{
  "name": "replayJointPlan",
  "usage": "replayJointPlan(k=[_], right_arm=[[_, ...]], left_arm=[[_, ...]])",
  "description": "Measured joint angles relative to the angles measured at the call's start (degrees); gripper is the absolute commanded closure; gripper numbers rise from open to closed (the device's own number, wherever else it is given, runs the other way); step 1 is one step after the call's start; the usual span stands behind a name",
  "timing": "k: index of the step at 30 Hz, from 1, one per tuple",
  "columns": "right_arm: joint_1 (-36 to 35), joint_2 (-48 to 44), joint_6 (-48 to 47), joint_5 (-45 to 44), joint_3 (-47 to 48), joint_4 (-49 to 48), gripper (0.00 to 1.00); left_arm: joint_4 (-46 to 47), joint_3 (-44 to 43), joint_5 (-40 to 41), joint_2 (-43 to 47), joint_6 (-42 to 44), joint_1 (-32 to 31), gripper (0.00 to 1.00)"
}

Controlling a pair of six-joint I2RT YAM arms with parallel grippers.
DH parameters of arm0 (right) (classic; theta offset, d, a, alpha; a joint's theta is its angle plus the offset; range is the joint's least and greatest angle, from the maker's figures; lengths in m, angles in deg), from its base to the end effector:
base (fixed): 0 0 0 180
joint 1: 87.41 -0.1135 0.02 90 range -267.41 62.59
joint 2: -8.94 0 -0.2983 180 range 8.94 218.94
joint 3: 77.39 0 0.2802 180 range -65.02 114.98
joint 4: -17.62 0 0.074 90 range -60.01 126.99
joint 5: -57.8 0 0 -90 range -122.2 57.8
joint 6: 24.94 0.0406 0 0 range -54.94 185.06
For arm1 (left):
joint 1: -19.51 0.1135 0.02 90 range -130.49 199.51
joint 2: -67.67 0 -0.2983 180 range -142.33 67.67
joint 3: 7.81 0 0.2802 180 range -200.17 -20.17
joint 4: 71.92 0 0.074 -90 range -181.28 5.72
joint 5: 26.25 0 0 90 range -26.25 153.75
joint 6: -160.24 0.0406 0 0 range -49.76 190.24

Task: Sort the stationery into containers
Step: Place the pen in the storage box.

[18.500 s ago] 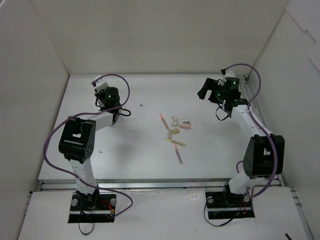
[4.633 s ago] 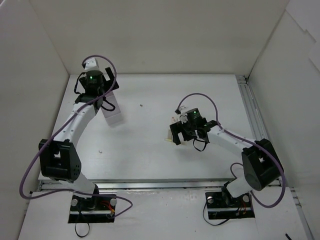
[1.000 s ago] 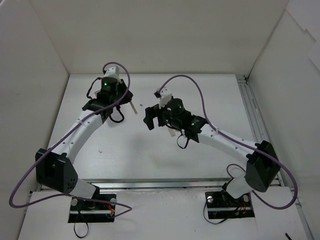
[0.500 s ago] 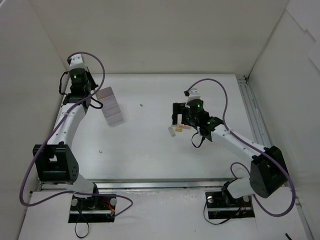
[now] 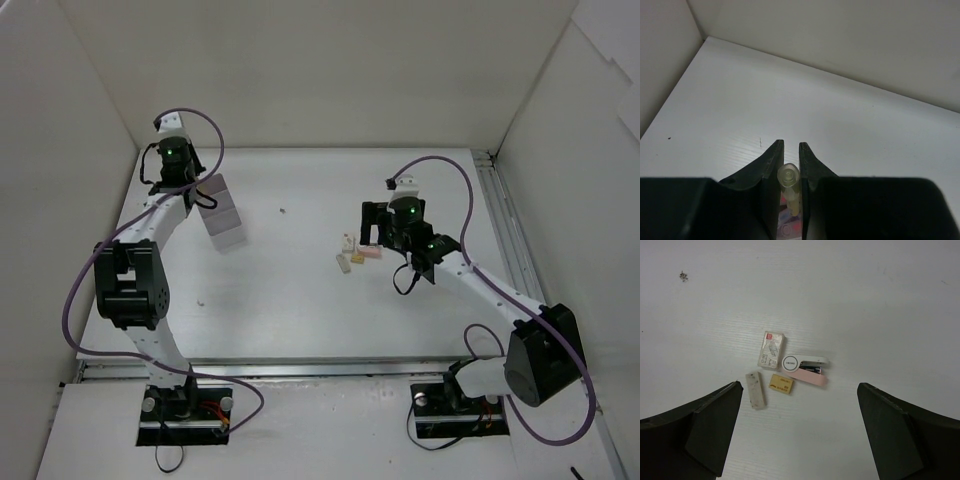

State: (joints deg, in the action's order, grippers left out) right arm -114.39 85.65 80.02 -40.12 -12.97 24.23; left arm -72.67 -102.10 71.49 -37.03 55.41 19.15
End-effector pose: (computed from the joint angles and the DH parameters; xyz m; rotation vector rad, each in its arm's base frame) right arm 0.2995 0.1462 0.3072 -0.1061 1.9112 0.3653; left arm 0.4834 0.0024 0.3293 -0.3190 1.7353 -0.0733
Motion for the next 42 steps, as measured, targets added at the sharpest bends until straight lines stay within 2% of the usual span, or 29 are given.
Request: replayJointPlan(k=[10, 12, 13, 17, 18, 19, 23, 26, 28, 30, 38, 42], right_arm=[[1.0, 0.0, -1.3, 1.3, -1.3, -0.9, 0.02], [1.1, 0.0, -1.5, 1.3, -1.6, -1.2, 0.02], [1.1, 0.0, -1.6, 1.3, -1.8, -1.5, 0.02], [1.1, 0.0, -1.6, 1.3, -2.8, -1.8, 0.02], [1.1, 0.0, -1.7, 1.3, -2.9, -1.8, 0.02], [1.1, 0.0, -1.7, 1.3, -3.0, -1.8, 0.02], [1.1, 0.0, -1.7, 1.3, -3.1, -2.2, 0.02], [1.1, -0.2, -1.7, 1.3, -3.2, -2.2, 0.02], [1.1, -0.5, -1.7, 1.3, -3.3, -2.2, 0.02], [1.1, -0.9, -1.6, 1.3, -3.3, -2.2, 0.02], [2.1, -1.2, 0.9, -1.1, -3.3, 0.7, 0.02], [3.4, -1.9, 3.8, -4.4, -3.3, 3.9, 0.02]], left_arm=[[7.0, 0.5, 0.3, -1.7, -3.0, 0.0, 1.0], [7.2, 1.1, 0.3, -1.7, -4.2, 0.0, 0.97], [7.3, 1.4, 0.3, -1.7, -4.7, 0.0, 0.91], [8.3, 4.0, 0.4, -1.7, -6.4, 0.0, 0.8], [8.3, 4.7, 0.5, -1.7, -6.7, 0.0, 0.74], [8.1, 5.3, 0.7, -1.7, -6.9, 0.0, 0.6], [7.2, 5.9, 1.6, -1.7, -7.6, -0.4, 0.53], [6.5, 5.9, 1.8, -1.5, -8.0, -0.9, 0.42], [5.2, 5.9, 1.9, -0.9, -8.4, -1.1, 0.16], [3.2, 5.8, 1.5, 0.3, -9.0, -1.2, 0.0], [-16.3, -4.9, -6.3, 3.9, -10.5, -2.2, 0.0], [-24.0, -5.2, -12.0, 7.4, -11.7, -6.0, 0.0]])
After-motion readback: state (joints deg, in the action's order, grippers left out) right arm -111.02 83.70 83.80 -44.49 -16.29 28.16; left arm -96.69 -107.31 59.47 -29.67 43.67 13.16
